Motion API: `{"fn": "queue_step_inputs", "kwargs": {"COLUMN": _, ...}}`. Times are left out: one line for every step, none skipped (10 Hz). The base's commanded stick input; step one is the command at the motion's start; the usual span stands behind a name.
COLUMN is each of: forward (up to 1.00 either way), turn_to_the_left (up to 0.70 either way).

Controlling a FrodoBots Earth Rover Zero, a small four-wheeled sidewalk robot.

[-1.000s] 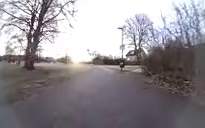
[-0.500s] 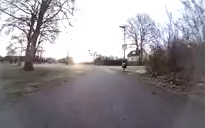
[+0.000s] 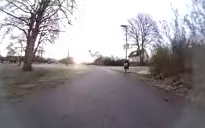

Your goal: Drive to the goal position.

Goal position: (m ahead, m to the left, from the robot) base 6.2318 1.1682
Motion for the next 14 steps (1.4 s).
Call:
{"fn": "queue_step_inputs", "kwargs": {"forward": 1.0, "turn_to_the_left": 0.0}}
{"fn": "queue_step_inputs", "kwargs": {"forward": 1.0, "turn_to_the_left": 0.0}}
{"fn": "queue_step_inputs", "kwargs": {"forward": 1.0, "turn_to_the_left": 0.0}}
{"fn": "queue_step_inputs", "kwargs": {"forward": 1.0, "turn_to_the_left": 0.0}}
{"fn": "queue_step_inputs", "kwargs": {"forward": 1.0, "turn_to_the_left": 0.0}}
{"fn": "queue_step_inputs", "kwargs": {"forward": 1.0, "turn_to_the_left": 0.0}}
{"fn": "queue_step_inputs", "kwargs": {"forward": 1.0, "turn_to_the_left": 0.0}}
{"fn": "queue_step_inputs", "kwargs": {"forward": 1.0, "turn_to_the_left": 0.0}}
{"fn": "queue_step_inputs", "kwargs": {"forward": 1.0, "turn_to_the_left": 0.0}}
{"fn": "queue_step_inputs", "kwargs": {"forward": 1.0, "turn_to_the_left": 0.0}}
{"fn": "queue_step_inputs", "kwargs": {"forward": 1.0, "turn_to_the_left": 0.0}}
{"fn": "queue_step_inputs", "kwargs": {"forward": 1.0, "turn_to_the_left": 0.0}}
{"fn": "queue_step_inputs", "kwargs": {"forward": 1.0, "turn_to_the_left": 0.0}}
{"fn": "queue_step_inputs", "kwargs": {"forward": 1.0, "turn_to_the_left": 0.0}}
